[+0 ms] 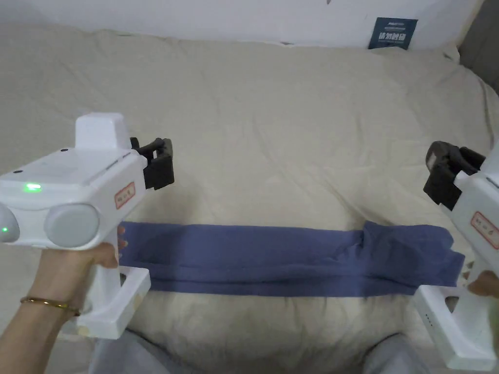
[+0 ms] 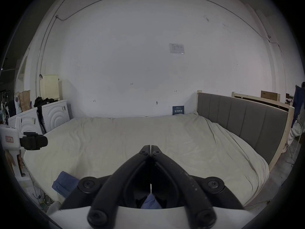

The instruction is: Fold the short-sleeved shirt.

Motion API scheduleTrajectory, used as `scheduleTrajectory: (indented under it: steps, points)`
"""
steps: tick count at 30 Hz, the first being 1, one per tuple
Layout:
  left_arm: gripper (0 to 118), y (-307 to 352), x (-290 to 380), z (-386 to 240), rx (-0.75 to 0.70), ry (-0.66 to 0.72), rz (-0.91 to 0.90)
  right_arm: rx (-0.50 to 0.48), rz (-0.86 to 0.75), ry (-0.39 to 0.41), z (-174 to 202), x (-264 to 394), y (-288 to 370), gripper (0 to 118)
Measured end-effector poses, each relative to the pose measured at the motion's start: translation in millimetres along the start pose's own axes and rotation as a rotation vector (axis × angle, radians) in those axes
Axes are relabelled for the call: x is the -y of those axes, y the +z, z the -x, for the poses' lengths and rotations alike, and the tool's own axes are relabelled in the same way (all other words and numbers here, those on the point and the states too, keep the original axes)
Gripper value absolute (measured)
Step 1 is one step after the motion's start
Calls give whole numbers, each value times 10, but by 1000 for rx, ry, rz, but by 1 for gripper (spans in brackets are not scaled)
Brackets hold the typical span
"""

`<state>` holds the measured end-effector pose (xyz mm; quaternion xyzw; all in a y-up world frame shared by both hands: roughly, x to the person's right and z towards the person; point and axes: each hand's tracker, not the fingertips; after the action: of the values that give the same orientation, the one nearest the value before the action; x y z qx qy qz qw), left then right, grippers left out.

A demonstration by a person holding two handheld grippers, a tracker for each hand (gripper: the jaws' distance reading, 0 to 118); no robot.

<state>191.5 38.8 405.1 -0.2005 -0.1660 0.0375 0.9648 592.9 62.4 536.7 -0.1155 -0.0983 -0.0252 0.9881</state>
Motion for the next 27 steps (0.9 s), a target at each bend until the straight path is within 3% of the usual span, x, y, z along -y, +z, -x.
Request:
scheduleTrajectory:
  steps: [1,3,5,15,27]
  points:
    - [89,-28,-3,139,36,58,41,0,6,0,-2,11,-12,2]
    - [96,-119,24,466,135,189,130,4,20,1,-25,32,-67,2]
    - [118,-192,143,746,199,291,192,11,36,9,-39,57,-128,2]
    - [118,-602,1247,1720,245,634,497,50,138,7,27,233,-311,2]
    - [115,-743,1509,1745,354,817,486,44,190,5,88,336,-413,2]
